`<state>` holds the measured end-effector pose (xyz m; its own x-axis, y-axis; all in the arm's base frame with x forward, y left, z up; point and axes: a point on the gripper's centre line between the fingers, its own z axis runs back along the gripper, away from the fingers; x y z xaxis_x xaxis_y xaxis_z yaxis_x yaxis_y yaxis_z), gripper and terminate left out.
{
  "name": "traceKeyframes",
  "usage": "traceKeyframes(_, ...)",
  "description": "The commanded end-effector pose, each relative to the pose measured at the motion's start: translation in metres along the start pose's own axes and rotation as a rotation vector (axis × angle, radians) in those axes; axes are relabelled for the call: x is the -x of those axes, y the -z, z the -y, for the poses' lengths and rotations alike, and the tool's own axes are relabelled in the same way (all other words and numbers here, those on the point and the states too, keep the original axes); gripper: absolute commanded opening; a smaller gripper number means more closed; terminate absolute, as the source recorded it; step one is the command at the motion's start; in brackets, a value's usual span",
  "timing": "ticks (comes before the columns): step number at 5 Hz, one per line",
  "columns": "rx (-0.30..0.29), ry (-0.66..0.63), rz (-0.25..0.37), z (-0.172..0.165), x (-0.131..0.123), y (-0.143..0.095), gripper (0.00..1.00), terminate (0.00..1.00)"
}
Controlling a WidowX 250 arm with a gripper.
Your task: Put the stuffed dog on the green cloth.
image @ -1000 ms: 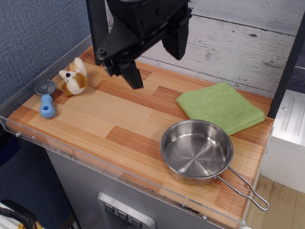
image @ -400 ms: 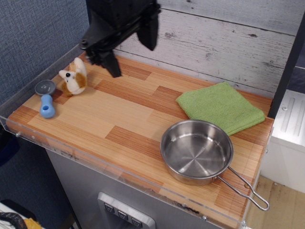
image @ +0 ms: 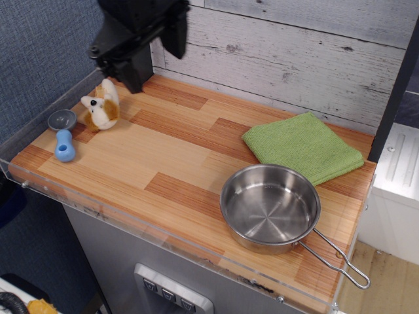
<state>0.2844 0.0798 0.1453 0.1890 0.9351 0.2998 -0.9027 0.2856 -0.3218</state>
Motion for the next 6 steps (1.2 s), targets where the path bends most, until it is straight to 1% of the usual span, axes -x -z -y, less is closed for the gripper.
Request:
traceKeyframes(1,0.013,-0.045,0.073,0.003,-0.04,0.018,1.0,0.0)
traceKeyframes(2,-0.013,-0.055,0.078,0.003,-0.051,0.038,1.0,0.0)
traceKeyframes(3,-0.019,-0.065,0.089,0.008,-0.065,0.059,1.0,0.0)
traceKeyframes(4,-0.038,-0.066,0.093,0.006,-0.076,0.072,1.0,0.0)
traceKeyframes(5,-0.057,-0.079,0.09,-0.003,-0.084,0.087,1.0,0.0)
traceKeyframes(6,-0.08,-0.07,0.087,-0.01,-0.088,0.092,1.0,0.0)
